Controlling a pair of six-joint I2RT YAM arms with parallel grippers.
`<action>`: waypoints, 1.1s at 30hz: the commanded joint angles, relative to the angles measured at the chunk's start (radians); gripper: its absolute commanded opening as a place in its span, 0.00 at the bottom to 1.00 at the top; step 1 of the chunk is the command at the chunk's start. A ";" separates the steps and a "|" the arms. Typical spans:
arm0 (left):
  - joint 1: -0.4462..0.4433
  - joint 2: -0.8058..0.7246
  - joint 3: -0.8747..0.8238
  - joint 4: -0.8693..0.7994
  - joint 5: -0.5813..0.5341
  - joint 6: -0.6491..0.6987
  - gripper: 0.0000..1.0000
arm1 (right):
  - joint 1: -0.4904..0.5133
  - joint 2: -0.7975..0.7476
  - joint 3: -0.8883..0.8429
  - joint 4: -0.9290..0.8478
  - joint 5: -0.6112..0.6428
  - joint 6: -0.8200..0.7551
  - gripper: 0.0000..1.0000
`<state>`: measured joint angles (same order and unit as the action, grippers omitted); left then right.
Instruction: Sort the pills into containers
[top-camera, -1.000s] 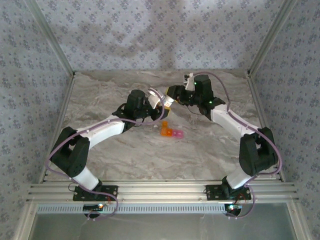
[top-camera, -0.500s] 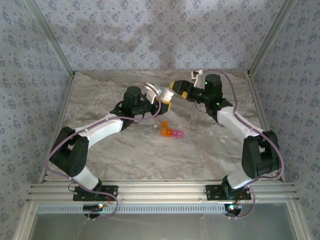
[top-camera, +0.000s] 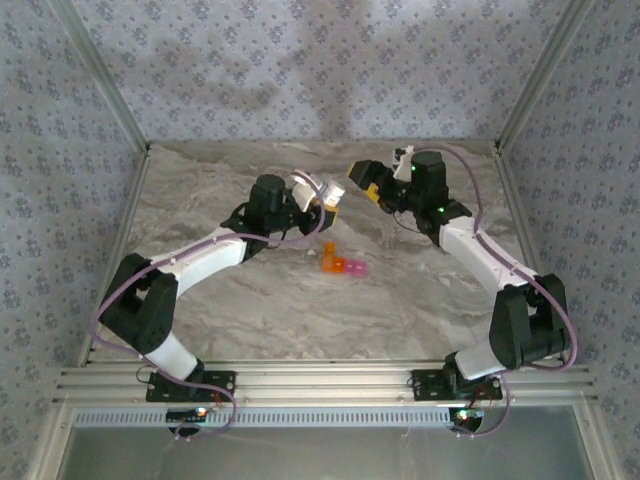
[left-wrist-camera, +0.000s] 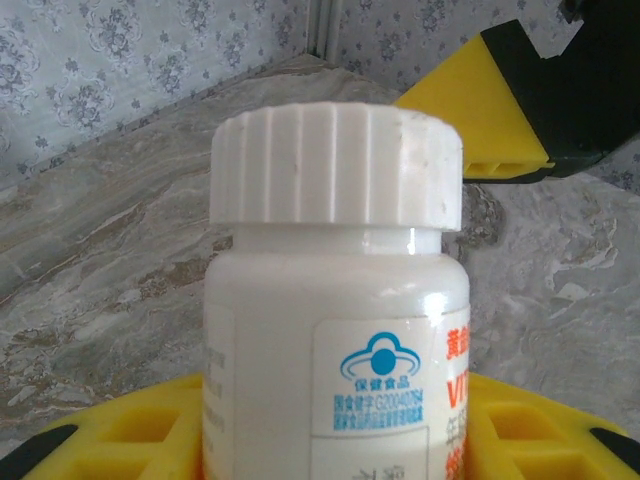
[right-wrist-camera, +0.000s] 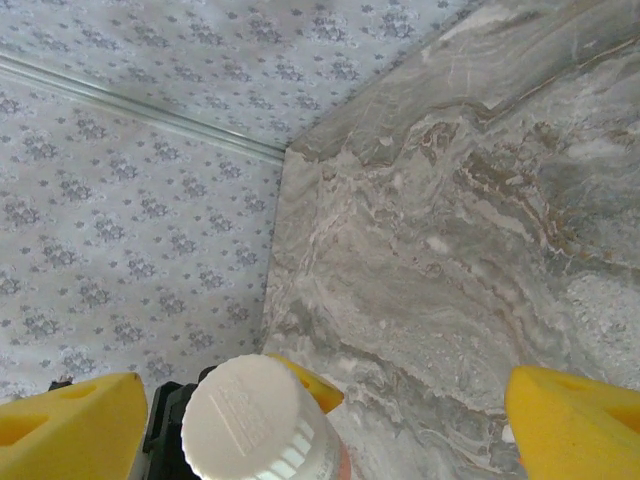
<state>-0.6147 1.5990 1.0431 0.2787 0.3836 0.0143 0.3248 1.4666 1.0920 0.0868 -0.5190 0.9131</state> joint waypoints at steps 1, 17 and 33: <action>-0.012 -0.008 0.029 -0.009 -0.008 0.032 0.00 | 0.026 0.023 0.026 -0.003 0.018 0.023 0.93; -0.023 0.007 0.037 -0.009 -0.011 0.031 0.00 | 0.099 0.064 0.044 0.019 0.015 0.006 0.65; 0.009 -0.030 -0.010 0.146 0.107 -0.117 0.00 | 0.000 0.092 -0.109 0.494 -0.293 -0.036 0.41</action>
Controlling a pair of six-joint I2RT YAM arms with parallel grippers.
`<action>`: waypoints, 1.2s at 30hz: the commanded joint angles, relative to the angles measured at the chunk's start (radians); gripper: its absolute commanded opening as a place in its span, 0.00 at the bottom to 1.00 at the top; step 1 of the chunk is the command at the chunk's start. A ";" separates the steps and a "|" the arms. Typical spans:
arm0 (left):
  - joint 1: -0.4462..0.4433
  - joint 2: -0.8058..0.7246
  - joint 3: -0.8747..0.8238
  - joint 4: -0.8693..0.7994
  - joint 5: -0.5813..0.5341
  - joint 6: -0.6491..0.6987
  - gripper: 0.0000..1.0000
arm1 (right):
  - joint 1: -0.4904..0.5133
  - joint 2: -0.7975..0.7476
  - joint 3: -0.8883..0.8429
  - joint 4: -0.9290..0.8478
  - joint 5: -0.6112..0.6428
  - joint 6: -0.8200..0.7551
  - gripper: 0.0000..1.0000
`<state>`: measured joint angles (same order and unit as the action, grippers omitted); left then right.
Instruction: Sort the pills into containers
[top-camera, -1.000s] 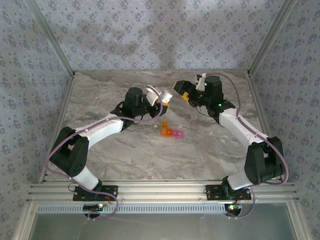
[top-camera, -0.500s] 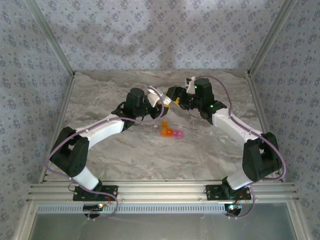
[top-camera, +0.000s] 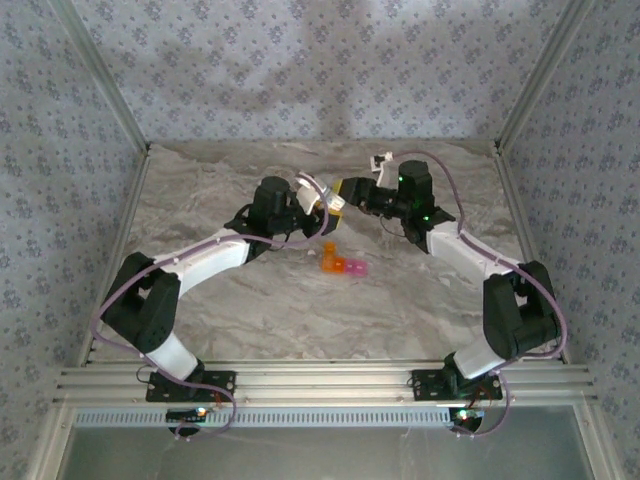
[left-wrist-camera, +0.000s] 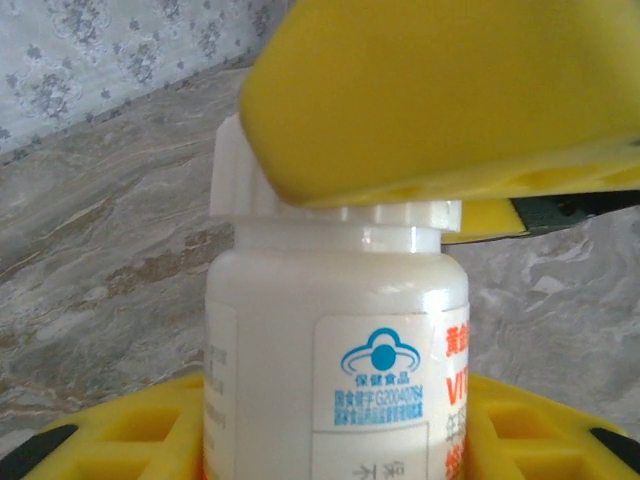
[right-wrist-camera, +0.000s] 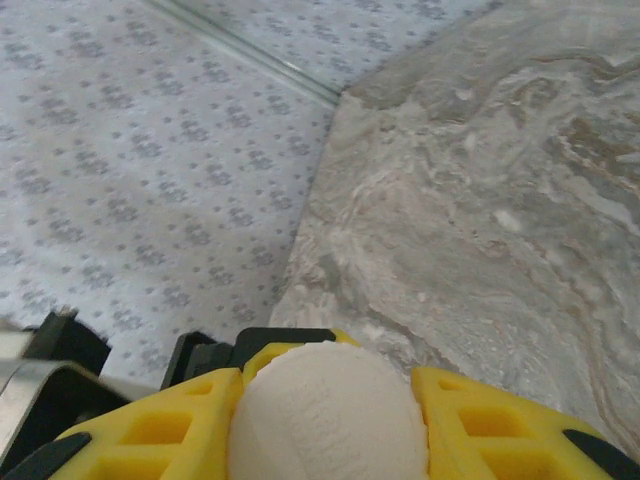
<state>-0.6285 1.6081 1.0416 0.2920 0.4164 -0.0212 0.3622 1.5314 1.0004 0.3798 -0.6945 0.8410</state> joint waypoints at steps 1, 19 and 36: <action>0.026 -0.041 -0.016 0.152 0.084 -0.100 0.00 | -0.044 0.039 -0.014 0.228 -0.145 0.060 0.41; 0.000 -0.040 0.036 -0.064 -0.060 0.089 0.00 | -0.067 -0.048 0.057 -0.216 0.147 0.112 0.95; -0.026 -0.022 0.056 -0.092 -0.091 0.121 0.00 | 0.047 0.029 0.157 -0.295 0.197 0.085 0.83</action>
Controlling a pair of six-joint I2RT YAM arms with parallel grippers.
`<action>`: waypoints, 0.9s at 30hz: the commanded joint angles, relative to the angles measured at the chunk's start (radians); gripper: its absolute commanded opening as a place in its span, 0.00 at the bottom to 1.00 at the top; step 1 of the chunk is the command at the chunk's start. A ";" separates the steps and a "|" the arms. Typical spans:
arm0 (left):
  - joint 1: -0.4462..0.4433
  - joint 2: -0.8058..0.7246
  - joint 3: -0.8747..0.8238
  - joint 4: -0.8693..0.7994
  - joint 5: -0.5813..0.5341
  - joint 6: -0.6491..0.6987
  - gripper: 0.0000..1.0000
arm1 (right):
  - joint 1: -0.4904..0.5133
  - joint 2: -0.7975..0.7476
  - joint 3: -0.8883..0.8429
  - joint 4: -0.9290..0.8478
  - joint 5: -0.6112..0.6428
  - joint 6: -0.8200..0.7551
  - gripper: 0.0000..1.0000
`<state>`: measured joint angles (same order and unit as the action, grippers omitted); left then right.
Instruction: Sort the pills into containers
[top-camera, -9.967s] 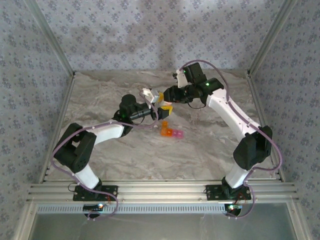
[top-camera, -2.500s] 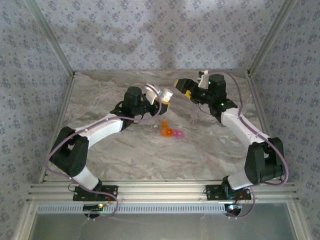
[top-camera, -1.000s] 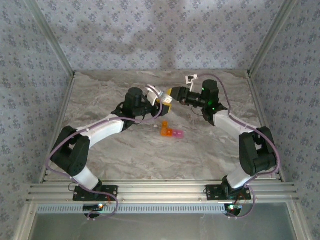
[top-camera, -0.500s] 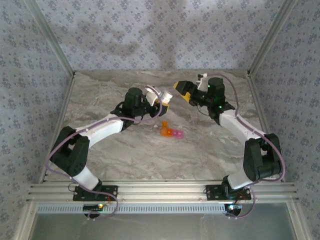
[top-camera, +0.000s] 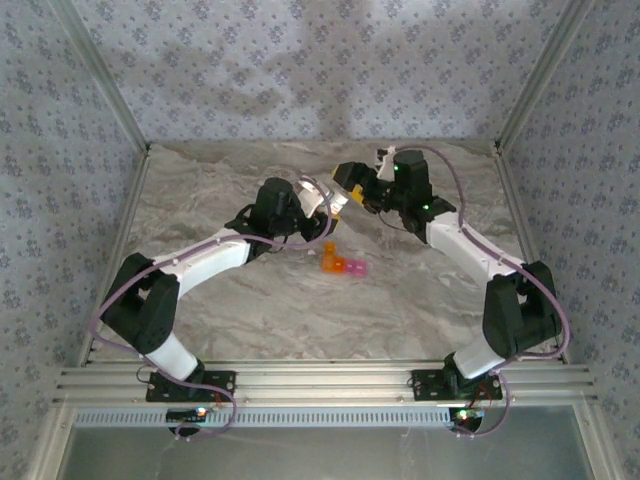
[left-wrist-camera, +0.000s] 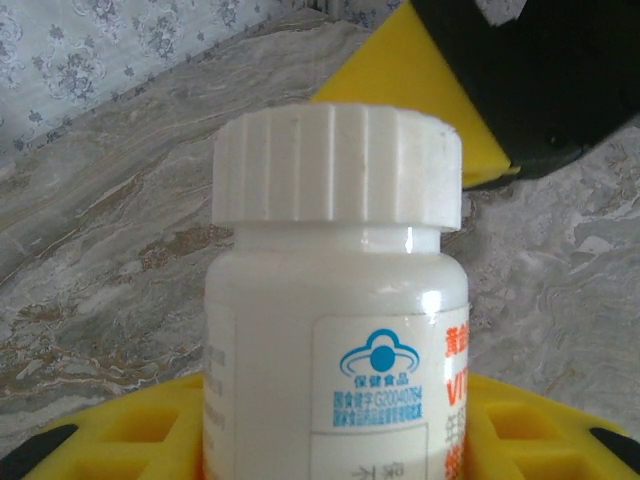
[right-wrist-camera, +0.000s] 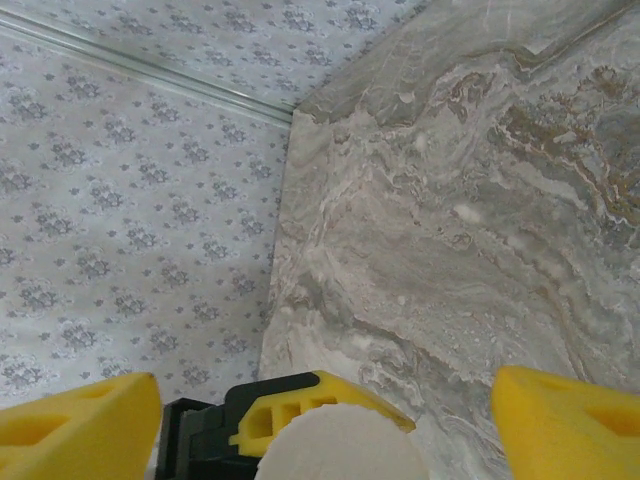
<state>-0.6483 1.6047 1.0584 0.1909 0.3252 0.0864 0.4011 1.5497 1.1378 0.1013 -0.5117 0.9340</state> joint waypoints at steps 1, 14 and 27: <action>-0.006 -0.017 0.038 0.012 0.000 0.013 0.00 | 0.010 0.011 0.017 -0.017 0.013 -0.009 0.81; -0.001 -0.026 0.033 0.047 0.008 -0.021 0.00 | 0.012 0.016 -0.027 0.026 -0.023 -0.043 0.40; 0.076 -0.069 -0.028 0.229 0.241 -0.228 0.00 | -0.054 -0.030 -0.131 0.335 -0.213 -0.136 0.40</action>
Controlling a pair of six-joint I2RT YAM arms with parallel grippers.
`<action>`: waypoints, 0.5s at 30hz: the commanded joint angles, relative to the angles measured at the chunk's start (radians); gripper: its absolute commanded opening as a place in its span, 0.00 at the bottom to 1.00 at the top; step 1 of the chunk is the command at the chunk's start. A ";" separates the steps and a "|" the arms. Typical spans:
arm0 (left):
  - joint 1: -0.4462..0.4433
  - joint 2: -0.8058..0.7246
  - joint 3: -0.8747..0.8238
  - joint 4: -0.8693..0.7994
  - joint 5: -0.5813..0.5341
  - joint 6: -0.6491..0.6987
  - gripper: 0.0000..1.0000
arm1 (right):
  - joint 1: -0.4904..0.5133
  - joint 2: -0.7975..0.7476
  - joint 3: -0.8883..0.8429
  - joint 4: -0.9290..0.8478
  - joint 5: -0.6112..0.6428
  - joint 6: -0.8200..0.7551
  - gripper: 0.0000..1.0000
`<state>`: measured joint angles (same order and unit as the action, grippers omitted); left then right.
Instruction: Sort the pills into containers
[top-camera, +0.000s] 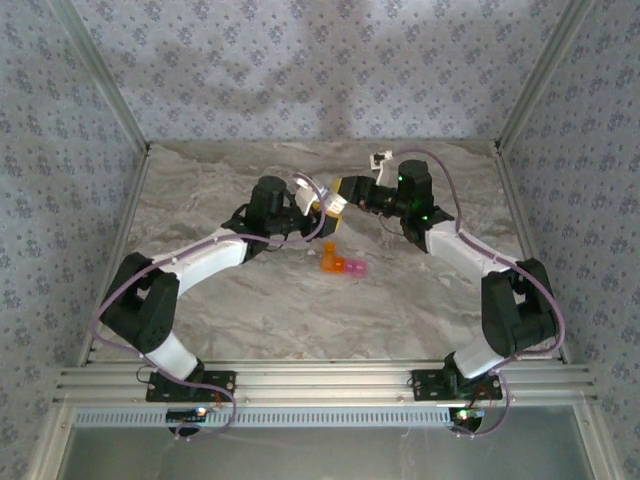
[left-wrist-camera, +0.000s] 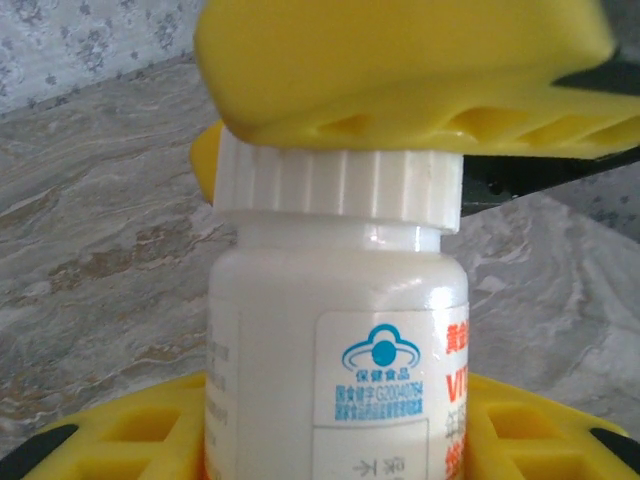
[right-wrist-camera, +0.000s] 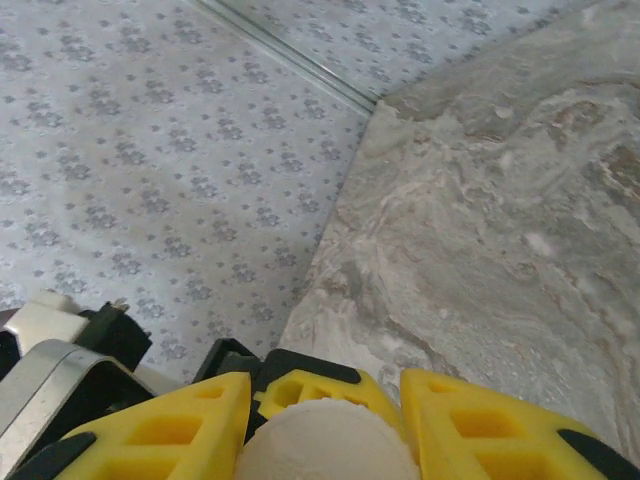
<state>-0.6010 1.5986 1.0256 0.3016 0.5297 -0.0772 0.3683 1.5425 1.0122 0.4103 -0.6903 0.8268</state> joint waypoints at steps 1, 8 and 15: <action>0.032 -0.061 0.009 0.105 0.033 -0.059 0.00 | -0.024 -0.025 -0.001 0.019 -0.031 -0.024 0.45; 0.027 -0.058 0.017 0.014 -0.026 0.026 0.00 | -0.066 -0.102 0.012 -0.092 0.064 0.037 0.90; -0.003 -0.051 0.035 -0.078 -0.123 0.130 0.00 | -0.082 -0.119 0.082 -0.331 0.180 0.077 0.92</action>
<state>-0.5869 1.5776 1.0279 0.2623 0.4507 -0.0143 0.2882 1.4338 1.0519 0.2035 -0.5701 0.8742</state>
